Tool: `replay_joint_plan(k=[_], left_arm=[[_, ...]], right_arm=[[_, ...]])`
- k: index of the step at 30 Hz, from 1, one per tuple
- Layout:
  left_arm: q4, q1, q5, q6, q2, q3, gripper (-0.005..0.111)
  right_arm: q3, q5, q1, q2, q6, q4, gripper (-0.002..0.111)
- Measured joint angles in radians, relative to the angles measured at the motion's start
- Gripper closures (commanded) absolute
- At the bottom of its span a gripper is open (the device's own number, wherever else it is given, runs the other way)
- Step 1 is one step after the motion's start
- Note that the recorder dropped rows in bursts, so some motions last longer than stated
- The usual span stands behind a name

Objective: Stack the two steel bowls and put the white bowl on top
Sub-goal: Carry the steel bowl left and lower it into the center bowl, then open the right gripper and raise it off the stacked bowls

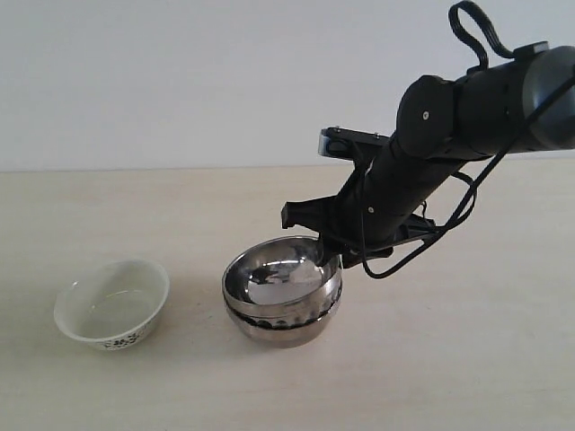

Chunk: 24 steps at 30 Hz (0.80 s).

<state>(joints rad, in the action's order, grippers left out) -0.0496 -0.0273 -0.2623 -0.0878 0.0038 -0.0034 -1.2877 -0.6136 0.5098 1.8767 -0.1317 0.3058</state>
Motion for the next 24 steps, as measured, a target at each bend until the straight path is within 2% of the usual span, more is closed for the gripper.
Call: replay_joint_plan(k=[13, 15, 18, 19, 24], left_arm=[[0.000, 0.000, 0.000, 0.000, 0.000, 0.000, 0.103], [0.000, 0.000, 0.000, 0.000, 0.000, 0.000, 0.103], [0.000, 0.000, 0.000, 0.000, 0.000, 0.000, 0.103], [0.000, 0.000, 0.000, 0.000, 0.000, 0.000, 0.103], [0.000, 0.000, 0.000, 0.000, 0.000, 0.000, 0.103]], right_arm=[[0.000, -0.012, 0.000, 0.000, 0.005, 0.006, 0.075], [0.000, -0.030, 0.000, 0.000, 0.017, 0.006, 0.083], [0.000, -0.049, 0.000, 0.000, 0.028, 0.007, 0.104], [0.000, -0.052, 0.000, 0.000, 0.031, 0.007, 0.108], [0.000, -0.067, 0.000, 0.000, 0.045, 0.004, 0.108]])
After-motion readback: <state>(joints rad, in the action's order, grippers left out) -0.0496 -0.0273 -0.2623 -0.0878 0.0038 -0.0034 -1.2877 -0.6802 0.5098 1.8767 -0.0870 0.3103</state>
